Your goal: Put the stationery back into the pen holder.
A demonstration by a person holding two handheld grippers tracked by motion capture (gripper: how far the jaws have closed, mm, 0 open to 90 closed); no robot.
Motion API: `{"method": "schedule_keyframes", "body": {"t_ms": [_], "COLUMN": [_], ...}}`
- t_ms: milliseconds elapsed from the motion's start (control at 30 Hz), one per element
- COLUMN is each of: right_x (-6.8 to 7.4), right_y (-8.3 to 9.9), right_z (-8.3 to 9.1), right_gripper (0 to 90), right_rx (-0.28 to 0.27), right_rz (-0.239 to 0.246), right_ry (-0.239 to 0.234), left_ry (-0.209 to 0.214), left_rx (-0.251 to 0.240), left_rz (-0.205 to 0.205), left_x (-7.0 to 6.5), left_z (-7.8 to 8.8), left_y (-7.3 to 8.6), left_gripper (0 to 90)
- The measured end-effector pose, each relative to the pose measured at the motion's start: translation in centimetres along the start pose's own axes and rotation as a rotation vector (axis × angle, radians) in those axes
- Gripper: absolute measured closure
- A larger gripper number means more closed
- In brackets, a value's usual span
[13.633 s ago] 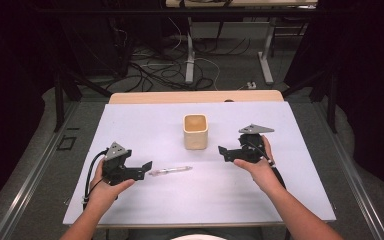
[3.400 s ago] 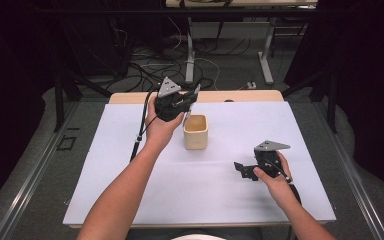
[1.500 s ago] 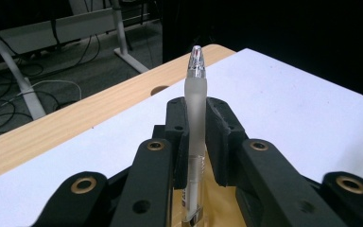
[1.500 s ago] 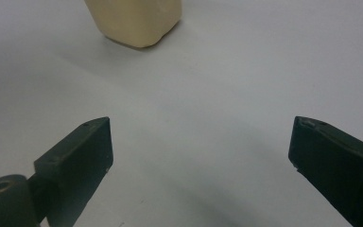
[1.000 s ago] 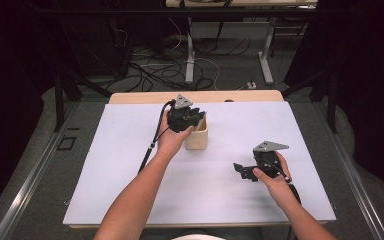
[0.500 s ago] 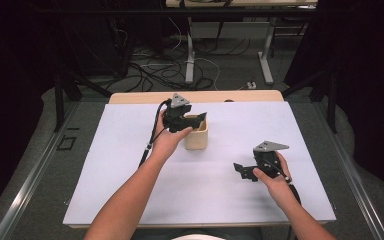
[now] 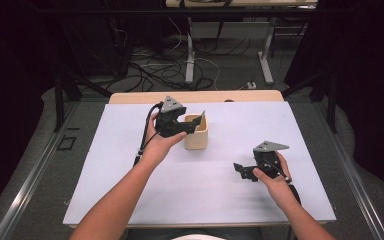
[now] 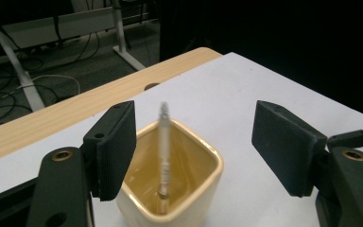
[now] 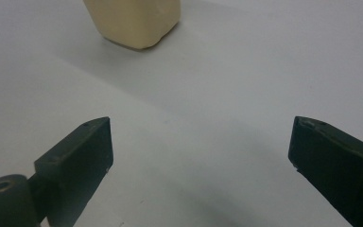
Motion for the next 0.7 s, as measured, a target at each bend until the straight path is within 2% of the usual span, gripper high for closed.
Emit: {"method": "schedule_keyframes", "body": {"t_ms": [67, 267, 333, 467, 700], "right_x": [0.0, 0.0, 0.1, 0.1, 0.2], "right_y": [0.0, 0.0, 0.0, 0.0, 0.0], "right_z": [0.1, 0.1, 0.1, 0.1, 0.0], "right_gripper": [7.2, 7.2, 7.2, 7.2, 7.2], "right_rx": [0.002, 0.002, 0.001, 0.001, 0.000], "right_rz": [0.000, -0.002, -0.006, -0.004, -0.006], "right_ry": [0.003, 0.004, 0.003, 0.006, 0.003], "left_ry": [0.006, -0.022, -0.034, -0.054, -0.088], "left_rx": [-0.003, -0.011, -0.012, -0.019, -0.022], "left_rz": [-0.002, 0.001, 0.007, 0.031, 0.074], "left_x": [0.1, 0.7, 1.0, 1.8, 3.1], "left_z": [0.7, 2.9, 3.7, 5.1, 7.4], "left_y": [0.2, 1.1, 1.6, 2.8, 4.7], "left_gripper": [29.1, 15.4, 13.4, 2.7, 0.3]}}
Point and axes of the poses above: each handheld gripper's, and its own axes: z roughly backward along the jaws, y roughly out of its underside, x roughly to its left, the point moved 3 cm from there along -z, roughly forward along the jaws, and after that the axes turned 7 degrees about -x, right-handed, at the moved point
